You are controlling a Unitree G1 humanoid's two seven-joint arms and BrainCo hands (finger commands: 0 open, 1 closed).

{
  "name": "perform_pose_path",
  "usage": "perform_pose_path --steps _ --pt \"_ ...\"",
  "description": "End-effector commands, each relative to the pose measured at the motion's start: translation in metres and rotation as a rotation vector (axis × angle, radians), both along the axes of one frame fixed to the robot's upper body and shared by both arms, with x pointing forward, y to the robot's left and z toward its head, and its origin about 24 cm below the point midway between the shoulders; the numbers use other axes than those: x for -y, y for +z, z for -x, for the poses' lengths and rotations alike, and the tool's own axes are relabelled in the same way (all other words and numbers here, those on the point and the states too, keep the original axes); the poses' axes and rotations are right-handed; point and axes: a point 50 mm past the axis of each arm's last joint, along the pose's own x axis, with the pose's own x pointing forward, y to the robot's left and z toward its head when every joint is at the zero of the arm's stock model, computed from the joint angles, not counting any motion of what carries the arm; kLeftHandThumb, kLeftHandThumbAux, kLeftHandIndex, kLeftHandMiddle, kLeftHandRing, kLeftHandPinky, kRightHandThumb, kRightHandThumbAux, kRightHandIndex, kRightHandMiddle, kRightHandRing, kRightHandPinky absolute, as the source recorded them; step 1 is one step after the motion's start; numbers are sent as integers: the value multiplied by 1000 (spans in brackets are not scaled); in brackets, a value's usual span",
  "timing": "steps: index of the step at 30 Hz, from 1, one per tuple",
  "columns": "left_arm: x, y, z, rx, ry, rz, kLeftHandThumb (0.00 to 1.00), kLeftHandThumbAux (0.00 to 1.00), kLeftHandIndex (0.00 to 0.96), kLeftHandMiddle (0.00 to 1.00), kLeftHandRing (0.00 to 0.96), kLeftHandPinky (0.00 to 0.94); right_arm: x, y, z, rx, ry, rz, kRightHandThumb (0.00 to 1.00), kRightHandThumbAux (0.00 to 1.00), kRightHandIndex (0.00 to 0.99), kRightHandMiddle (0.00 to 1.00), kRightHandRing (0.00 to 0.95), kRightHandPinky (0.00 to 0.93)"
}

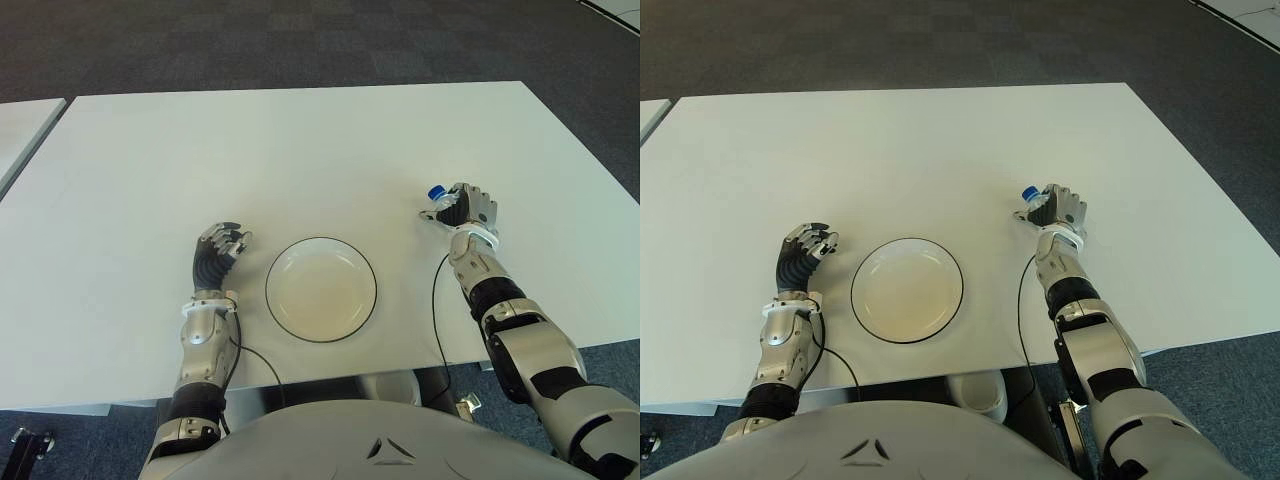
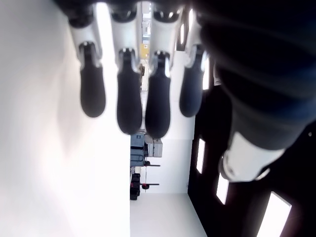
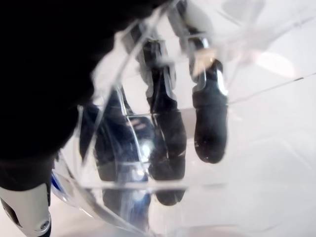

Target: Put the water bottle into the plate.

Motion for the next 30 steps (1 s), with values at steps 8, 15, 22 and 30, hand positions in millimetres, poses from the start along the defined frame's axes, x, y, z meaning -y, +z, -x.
perform_pose_path --steps 8,15,22,30 --pt "1 -10 8 -34 -16 6 706 712 434 570 554 536 -14 -36 34 8 41 -268 695 724 439 836 834 842" --pt "0 -10 8 -27 -26 5 706 713 433 572 558 542 -25 -27 35 152 36 -394 700 721 440 818 825 824" --pt "0 -10 8 -38 -21 -3 705 714 433 572 561 543 -42 4 28 357 59 -503 702 721 440 826 835 847" --pt "0 -10 8 -35 -22 2 705 713 433 569 560 540 -71 54 37 600 142 -571 705 723 439 882 879 888"
